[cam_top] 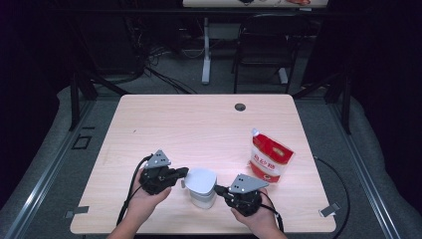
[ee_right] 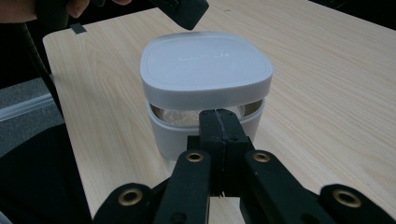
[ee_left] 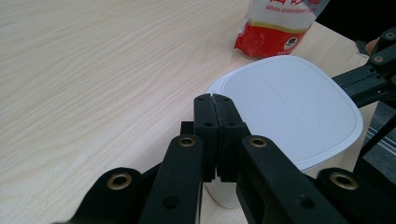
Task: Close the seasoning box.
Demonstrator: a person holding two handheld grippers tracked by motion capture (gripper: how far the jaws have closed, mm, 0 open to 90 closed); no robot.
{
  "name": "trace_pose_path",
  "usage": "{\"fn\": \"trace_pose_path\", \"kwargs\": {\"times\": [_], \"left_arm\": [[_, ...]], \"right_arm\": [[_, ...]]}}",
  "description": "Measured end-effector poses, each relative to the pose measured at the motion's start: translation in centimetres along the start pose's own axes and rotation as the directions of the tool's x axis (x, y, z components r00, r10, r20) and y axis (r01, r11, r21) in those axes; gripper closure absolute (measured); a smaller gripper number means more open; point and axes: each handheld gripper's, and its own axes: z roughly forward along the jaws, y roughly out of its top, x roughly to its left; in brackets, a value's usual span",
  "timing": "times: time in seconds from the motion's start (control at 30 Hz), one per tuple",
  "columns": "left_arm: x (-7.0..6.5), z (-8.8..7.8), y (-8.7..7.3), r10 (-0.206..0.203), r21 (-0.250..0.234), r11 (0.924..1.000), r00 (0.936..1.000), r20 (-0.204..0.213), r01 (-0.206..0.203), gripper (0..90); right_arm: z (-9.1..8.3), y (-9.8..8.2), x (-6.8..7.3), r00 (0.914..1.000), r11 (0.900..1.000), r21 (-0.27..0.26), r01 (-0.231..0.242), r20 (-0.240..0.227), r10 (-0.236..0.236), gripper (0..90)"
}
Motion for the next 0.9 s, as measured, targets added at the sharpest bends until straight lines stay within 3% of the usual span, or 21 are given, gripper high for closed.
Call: {"fn": "trace_pose_path", "kwargs": {"times": [0.37,0.73,0.9], "left_arm": [[1.1,-1.0,-0.9,-0.035,-0.020,0.9992,0.9986,-0.039,0.034,86.1],[1.4,-1.1,-0.7,-0.028,-0.040,0.9988,0.9991,-0.032,0.026,82.9],[1.1,-1.1,-1.1,-0.006,-0.049,0.9988,0.9973,-0.074,0.003,71.7]], "right_arm": [[0.0,0.8,-0.1,0.9999,1.000,-0.012,-0.004,-0.011,0.004,90.0],[0.4,2.0,-0.5,0.9992,1.000,-0.005,-0.016,-0.038,0.016,90.0],[0.8,2.6,-0.6,0.9973,0.999,-0.019,-0.051,-0.055,0.049,90.0]]}}
